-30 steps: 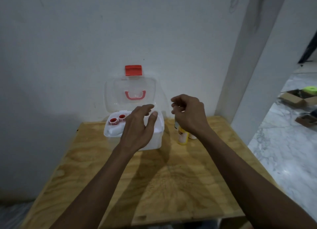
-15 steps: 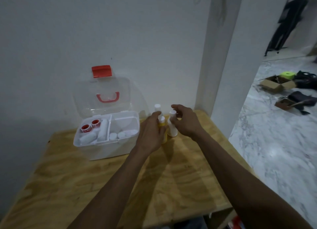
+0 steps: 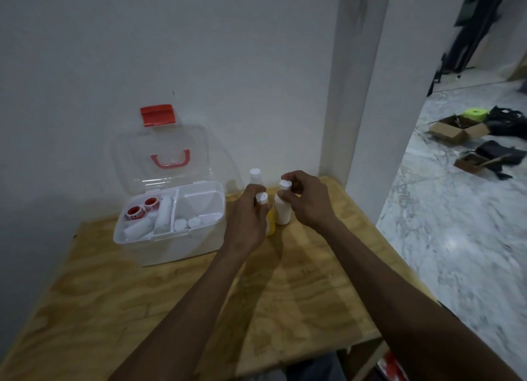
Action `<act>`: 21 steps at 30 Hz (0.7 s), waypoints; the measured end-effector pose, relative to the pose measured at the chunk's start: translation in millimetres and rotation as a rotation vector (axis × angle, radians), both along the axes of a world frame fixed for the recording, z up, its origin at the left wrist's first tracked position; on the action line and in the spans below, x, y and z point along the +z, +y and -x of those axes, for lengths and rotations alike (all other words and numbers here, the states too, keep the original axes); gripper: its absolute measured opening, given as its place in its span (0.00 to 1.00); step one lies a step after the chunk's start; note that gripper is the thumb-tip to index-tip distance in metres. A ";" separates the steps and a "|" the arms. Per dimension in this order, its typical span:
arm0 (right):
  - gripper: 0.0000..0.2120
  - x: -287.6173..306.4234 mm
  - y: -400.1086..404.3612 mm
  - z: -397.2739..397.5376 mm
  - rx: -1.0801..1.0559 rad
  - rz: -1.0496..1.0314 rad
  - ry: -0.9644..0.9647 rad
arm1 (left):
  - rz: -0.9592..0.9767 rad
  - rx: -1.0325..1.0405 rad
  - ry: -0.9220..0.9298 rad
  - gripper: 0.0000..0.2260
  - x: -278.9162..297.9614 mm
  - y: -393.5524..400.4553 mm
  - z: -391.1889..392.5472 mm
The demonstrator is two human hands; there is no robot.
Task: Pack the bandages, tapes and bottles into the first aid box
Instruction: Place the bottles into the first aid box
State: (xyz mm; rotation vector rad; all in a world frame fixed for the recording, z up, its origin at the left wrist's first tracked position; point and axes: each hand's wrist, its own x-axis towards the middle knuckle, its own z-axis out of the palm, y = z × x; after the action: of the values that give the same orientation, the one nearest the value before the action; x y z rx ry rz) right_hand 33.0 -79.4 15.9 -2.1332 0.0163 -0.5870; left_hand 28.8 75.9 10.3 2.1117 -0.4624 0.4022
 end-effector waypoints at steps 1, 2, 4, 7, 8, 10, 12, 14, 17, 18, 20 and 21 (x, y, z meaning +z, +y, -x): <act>0.11 2.9 -0.8 2.8 -0.004 0.000 -0.006 | 0.011 -0.001 0.000 0.03 2.5 0.9 3.0; 0.11 6.8 -1.4 5.5 -0.005 0.001 -0.014 | 0.018 0.000 -0.004 0.04 5.9 2.3 6.1; 0.12 17.2 -1.9 11.4 -0.005 0.002 -0.035 | 0.033 -0.001 -0.032 0.05 16.2 6.1 13.5; 0.11 38.1 1.2 20.6 -0.008 0.008 -0.069 | 0.066 -0.006 -0.093 0.05 38.1 15.2 25.6; 0.12 45.8 4.4 23.4 -0.002 0.008 -0.085 | 0.075 -0.003 -0.114 0.05 46.0 20.2 29.6; 0.12 62.0 14.0 28.4 0.018 0.010 -0.118 | 0.106 0.010 -0.146 0.06 61.1 33.0 35.0; 0.12 77.6 27.3 31.6 0.044 0.000 -0.155 | 0.145 0.028 -0.162 0.08 75.0 49.4 38.1; 0.12 90.6 42.9 31.9 0.072 -0.021 -0.184 | 0.141 0.071 -0.184 0.09 87.7 68.3 39.5; 0.12 100.4 67.0 25.3 0.106 -0.086 -0.198 | 0.117 0.159 -0.201 0.09 103.6 98.2 35.4; 0.12 101.1 75.0 22.2 0.114 -0.104 -0.196 | 0.114 0.183 -0.205 0.09 107.0 107.3 32.2; 0.13 100.3 90.0 14.6 0.126 -0.123 -0.201 | 0.117 0.211 -0.207 0.09 109.6 122.0 23.3; 0.13 99.0 96.8 10.7 0.133 -0.131 -0.204 | 0.115 0.219 -0.207 0.10 108.8 127.5 18.5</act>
State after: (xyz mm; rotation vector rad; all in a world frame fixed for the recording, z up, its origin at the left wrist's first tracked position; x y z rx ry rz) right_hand 22.4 17.4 114.8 -1.9233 -0.1936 -0.7024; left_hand 10.3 203.4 119.1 2.0237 -0.3172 0.7610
